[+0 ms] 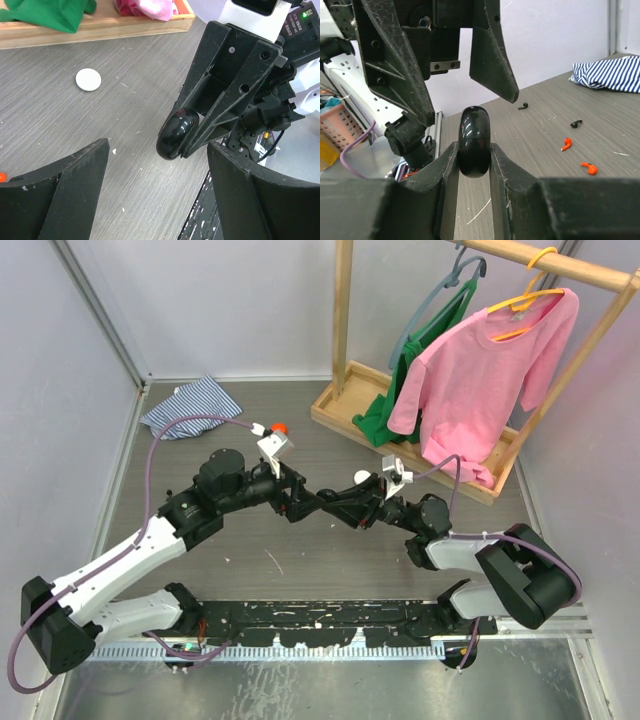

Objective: Insert the wireless bluetooth earbuds into the charging case
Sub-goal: Open the charging case.

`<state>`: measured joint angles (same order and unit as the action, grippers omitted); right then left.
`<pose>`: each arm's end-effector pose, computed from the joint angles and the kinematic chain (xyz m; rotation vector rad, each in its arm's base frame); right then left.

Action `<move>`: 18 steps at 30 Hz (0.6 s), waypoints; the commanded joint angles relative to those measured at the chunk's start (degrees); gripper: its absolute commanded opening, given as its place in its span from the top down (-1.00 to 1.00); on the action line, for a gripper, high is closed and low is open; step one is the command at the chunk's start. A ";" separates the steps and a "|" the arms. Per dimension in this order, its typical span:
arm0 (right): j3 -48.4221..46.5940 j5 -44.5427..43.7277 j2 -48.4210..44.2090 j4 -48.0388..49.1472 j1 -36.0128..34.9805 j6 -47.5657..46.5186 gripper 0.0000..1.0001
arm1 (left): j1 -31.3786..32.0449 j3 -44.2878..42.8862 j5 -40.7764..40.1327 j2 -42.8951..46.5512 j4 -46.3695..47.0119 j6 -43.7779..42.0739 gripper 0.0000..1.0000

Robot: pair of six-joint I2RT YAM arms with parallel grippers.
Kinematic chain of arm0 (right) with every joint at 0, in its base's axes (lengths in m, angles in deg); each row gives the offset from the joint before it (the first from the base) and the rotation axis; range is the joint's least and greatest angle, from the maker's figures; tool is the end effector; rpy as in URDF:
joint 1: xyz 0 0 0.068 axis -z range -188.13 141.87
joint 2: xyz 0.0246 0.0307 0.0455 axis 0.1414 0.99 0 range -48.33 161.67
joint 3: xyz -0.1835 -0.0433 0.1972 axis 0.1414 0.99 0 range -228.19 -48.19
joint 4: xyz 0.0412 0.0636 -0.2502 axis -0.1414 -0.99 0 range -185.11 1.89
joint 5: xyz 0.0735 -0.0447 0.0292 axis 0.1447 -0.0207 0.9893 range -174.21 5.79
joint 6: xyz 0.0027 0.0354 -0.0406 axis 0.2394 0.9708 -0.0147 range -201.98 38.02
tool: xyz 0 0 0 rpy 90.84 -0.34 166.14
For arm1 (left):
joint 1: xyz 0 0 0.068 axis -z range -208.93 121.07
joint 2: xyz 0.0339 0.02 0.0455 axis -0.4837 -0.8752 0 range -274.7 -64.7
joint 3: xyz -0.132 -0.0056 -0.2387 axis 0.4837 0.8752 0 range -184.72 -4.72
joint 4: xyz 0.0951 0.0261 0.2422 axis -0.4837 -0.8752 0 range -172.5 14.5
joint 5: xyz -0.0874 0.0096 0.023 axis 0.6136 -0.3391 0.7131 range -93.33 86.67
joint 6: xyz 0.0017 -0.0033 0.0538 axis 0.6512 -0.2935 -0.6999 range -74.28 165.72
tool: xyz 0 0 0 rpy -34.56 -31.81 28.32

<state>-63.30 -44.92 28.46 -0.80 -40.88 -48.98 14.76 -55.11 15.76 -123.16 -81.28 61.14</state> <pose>0.1731 0.1381 0.2272 -0.6648 1.1776 1.3674 0.1637 -0.1723 0.3378 0.7092 1.7876 -1.0159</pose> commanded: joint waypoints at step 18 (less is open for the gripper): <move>-2.20 4.48 -0.29 9.76 0.31 2.84 0.67 | -0.41 0.36 5.20 -1.79 3.71 -4.09 -0.43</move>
<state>-63.52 -41.40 28.57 -0.76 -40.88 -46.84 14.76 -54.80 19.06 -124.93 -80.04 58.95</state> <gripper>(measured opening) 0.320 0.709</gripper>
